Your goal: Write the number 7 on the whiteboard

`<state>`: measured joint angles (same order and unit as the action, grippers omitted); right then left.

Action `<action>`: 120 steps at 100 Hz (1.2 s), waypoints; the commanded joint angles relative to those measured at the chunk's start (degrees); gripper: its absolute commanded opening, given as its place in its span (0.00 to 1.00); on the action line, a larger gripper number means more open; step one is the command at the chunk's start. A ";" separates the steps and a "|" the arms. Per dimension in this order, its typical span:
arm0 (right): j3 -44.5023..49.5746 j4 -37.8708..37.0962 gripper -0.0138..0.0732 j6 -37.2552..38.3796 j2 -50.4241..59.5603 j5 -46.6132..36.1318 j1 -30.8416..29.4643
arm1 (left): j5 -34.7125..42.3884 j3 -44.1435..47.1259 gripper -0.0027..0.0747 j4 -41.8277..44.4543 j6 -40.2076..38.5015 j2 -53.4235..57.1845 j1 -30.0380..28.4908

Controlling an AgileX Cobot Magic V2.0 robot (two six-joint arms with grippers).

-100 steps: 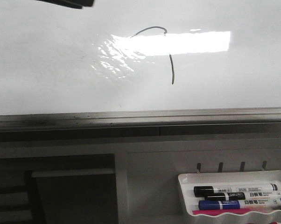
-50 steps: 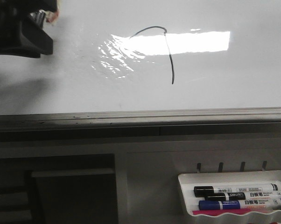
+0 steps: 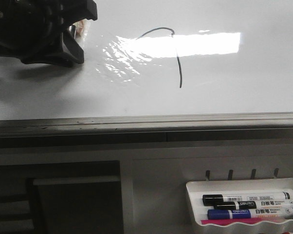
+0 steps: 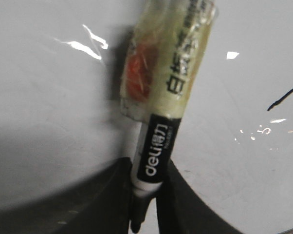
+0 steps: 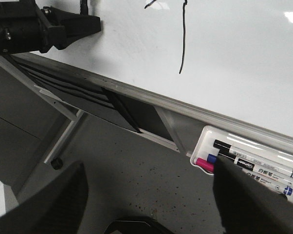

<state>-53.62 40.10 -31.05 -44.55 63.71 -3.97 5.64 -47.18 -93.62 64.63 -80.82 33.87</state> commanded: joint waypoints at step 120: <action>1.09 19.98 0.09 -14.67 2.41 -29.11 -0.42 | -6.43 7.37 0.08 24.53 -0.29 40.11 -0.30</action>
<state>-52.98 55.95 -39.94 -43.59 40.31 -3.97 0.42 -39.99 -70.65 64.61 -44.40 33.62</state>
